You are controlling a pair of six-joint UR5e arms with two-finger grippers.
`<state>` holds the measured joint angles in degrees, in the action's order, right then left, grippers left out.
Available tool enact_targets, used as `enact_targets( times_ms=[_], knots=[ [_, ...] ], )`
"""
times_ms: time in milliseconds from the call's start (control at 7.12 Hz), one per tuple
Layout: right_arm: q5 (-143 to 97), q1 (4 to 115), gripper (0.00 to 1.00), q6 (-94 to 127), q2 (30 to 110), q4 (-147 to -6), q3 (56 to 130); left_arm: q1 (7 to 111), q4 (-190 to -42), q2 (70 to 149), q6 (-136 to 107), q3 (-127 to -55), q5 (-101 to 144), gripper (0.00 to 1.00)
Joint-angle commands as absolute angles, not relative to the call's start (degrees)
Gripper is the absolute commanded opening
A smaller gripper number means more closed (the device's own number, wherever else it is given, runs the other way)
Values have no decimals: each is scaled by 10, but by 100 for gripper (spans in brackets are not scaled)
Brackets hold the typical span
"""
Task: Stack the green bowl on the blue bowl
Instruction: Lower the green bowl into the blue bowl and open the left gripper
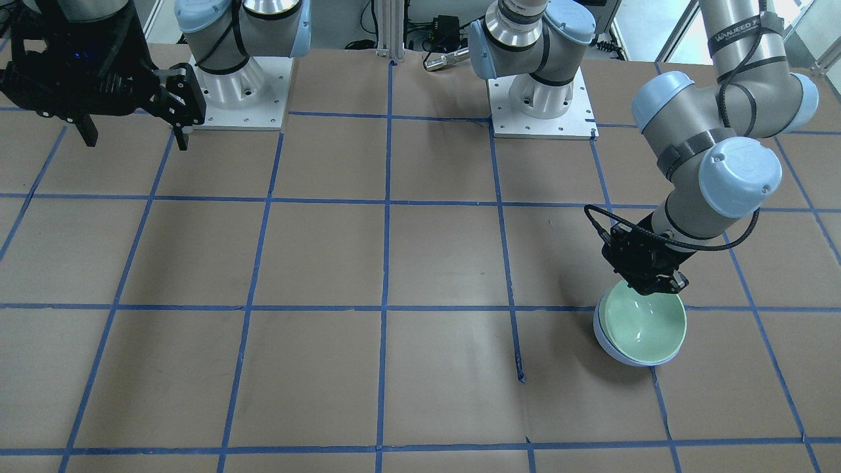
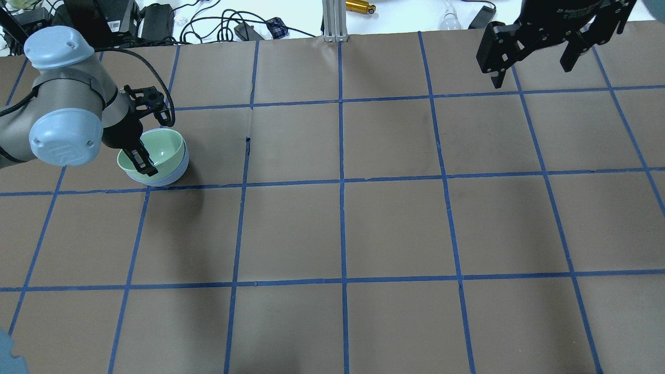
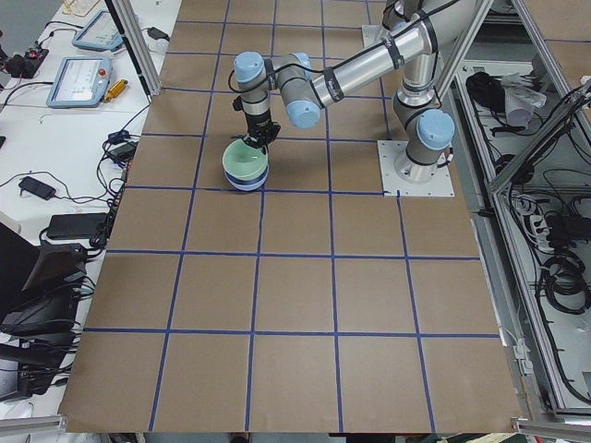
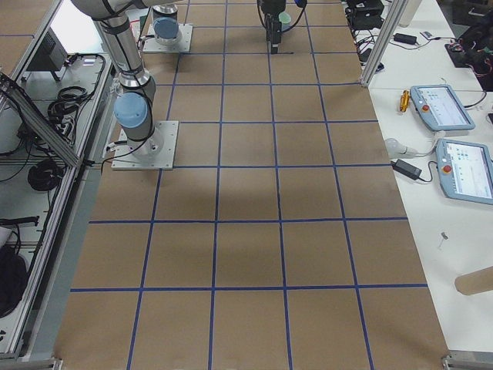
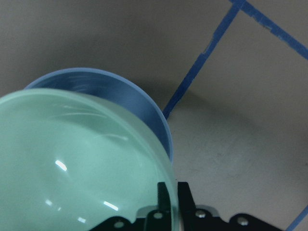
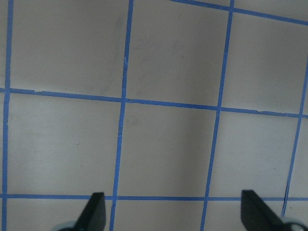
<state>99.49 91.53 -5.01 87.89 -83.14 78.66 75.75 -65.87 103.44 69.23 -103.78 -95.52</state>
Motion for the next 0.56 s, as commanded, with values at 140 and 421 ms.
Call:
enact_targets(
  times_ms=[140, 421],
  knots=[
    [995, 915, 100, -50, 879, -831, 787, 794, -679, 1006, 617, -1014, -947, 100],
    [995, 916, 100, -50, 879, -831, 787, 814, -761, 979, 441, -970, -940, 100]
  ],
)
